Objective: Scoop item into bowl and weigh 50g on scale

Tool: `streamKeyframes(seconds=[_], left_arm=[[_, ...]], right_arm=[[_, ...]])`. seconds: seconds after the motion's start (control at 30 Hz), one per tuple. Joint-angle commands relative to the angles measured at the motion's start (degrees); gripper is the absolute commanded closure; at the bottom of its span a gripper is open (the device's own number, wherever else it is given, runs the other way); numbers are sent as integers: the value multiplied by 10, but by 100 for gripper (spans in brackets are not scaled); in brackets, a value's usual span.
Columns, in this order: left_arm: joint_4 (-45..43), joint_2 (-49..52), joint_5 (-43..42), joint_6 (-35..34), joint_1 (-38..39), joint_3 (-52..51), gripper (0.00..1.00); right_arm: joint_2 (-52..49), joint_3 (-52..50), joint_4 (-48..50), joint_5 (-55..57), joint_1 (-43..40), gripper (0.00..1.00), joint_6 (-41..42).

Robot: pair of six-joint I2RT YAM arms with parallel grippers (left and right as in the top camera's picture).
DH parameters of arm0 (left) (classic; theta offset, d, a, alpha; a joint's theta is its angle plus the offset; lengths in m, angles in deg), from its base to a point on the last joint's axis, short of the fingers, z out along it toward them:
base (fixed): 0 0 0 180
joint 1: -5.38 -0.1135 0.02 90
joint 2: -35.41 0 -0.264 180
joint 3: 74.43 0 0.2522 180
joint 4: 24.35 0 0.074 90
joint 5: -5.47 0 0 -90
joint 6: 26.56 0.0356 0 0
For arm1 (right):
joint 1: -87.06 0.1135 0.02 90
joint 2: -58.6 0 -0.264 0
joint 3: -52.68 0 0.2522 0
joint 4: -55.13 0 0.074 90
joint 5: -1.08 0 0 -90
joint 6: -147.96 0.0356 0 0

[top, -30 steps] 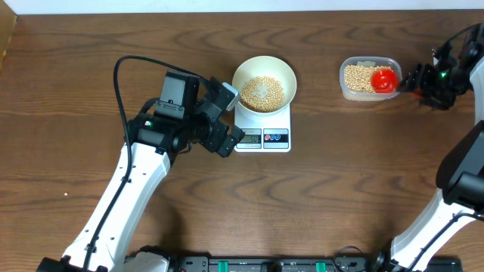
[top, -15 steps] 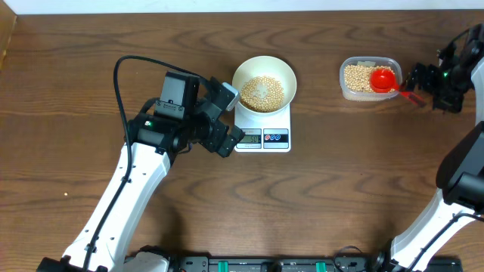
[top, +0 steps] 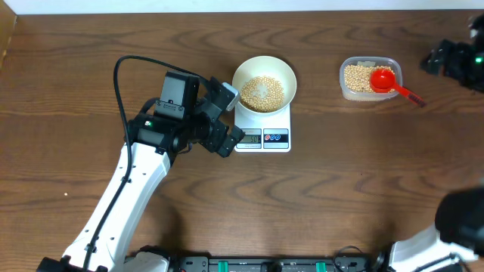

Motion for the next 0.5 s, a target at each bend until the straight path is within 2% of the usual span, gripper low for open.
streamKeyframes(seconds=[0.0,0.23,0.47], left_arm=[[2,0,-1,-3,0,1,1],[2,0,-1,-3,0,1,1],[2,0,-1,-3,0,1,1]], right_arm=[[69,12,-19,-10,7,1,-13],[171,12,-78,-10,9,1,-2],[228,12,-126,-10,9,1,-1]])
